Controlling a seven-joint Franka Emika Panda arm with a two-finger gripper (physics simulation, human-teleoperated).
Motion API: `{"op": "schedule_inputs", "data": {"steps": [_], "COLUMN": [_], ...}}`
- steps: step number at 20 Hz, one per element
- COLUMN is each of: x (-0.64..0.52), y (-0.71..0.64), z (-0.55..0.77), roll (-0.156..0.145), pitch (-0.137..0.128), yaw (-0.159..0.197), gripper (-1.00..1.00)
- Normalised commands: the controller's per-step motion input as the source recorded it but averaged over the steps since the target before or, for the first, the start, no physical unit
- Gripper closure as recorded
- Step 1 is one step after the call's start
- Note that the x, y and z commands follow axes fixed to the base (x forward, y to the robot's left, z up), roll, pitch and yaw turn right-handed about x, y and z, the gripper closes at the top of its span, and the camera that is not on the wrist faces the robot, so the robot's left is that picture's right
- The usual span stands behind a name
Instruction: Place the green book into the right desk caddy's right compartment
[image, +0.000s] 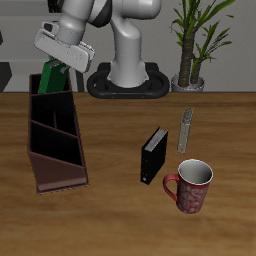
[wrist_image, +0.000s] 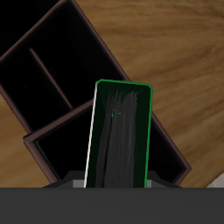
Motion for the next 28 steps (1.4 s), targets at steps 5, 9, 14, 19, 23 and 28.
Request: {"op": "schedule_inputs", "data": {"steps": [5, 9, 14, 19, 23, 28], "x": [0.07, 0.19, 0.17, 0.08, 0.08, 0.13], "y": [-0.05, -0.11, -0.08, -0.01, -0.04, 0.0], "z": [-0.16, -0.29, -0.27, -0.18, -0.1, -0.08], "roll": [-0.005, -0.012, -0.015, 0.006, -0.017, 0.007], "pitch": [0.025, 0.066, 0.056, 0.049, 0.041, 0.053], "yaw": [-0.007, -0.015, -0.014, -0.018, -0.026, 0.001], "gripper": [1.0, 1.0, 1.0, 1.0, 1.0, -1.0]}}
